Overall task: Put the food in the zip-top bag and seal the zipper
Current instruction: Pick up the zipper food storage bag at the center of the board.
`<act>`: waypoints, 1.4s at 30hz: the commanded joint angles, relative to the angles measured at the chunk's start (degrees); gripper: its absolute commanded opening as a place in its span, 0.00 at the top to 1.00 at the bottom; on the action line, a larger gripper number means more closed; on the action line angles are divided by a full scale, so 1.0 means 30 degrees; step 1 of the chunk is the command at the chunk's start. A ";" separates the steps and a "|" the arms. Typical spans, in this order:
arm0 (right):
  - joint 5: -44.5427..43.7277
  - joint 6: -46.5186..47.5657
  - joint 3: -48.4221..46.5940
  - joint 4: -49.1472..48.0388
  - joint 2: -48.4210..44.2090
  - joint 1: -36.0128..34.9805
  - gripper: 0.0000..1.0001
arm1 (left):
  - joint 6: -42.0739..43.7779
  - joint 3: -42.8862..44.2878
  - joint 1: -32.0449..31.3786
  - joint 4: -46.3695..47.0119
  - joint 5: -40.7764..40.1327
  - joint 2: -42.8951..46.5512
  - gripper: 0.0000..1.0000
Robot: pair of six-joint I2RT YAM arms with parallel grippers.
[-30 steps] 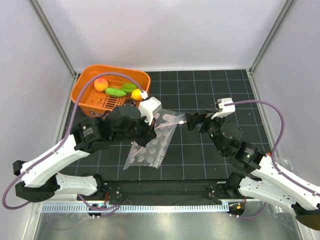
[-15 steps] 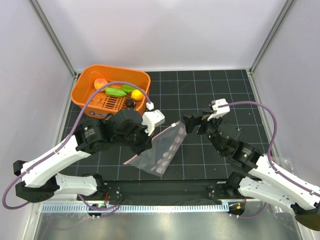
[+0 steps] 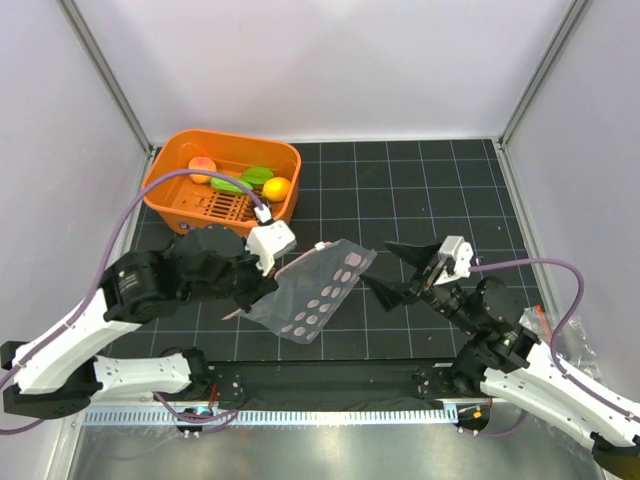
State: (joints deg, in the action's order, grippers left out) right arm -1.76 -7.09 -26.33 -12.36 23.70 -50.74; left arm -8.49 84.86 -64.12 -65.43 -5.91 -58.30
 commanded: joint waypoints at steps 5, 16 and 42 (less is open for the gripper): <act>0.5859 0.2274 -0.1038 -0.2005 0.1824 0.0009 0.09 | 0.0692 -0.0132 -0.0073 -0.0310 0.2818 -0.0515 1.00; 0.6824 0.2804 -0.1595 -0.1125 0.0975 0.0009 0.20 | 0.0721 -0.0250 -0.0834 -0.0221 0.4812 -0.3034 1.00; 0.9551 0.1780 -0.3060 0.0078 0.3642 -0.0020 0.89 | 0.1190 0.0308 -0.0951 -0.0368 0.6014 -0.1983 0.99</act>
State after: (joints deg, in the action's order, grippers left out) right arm 25.91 -0.32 -32.71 -10.72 35.14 -50.76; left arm -6.13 83.37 -66.65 -66.70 10.57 -64.95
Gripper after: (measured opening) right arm 0.178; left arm 0.023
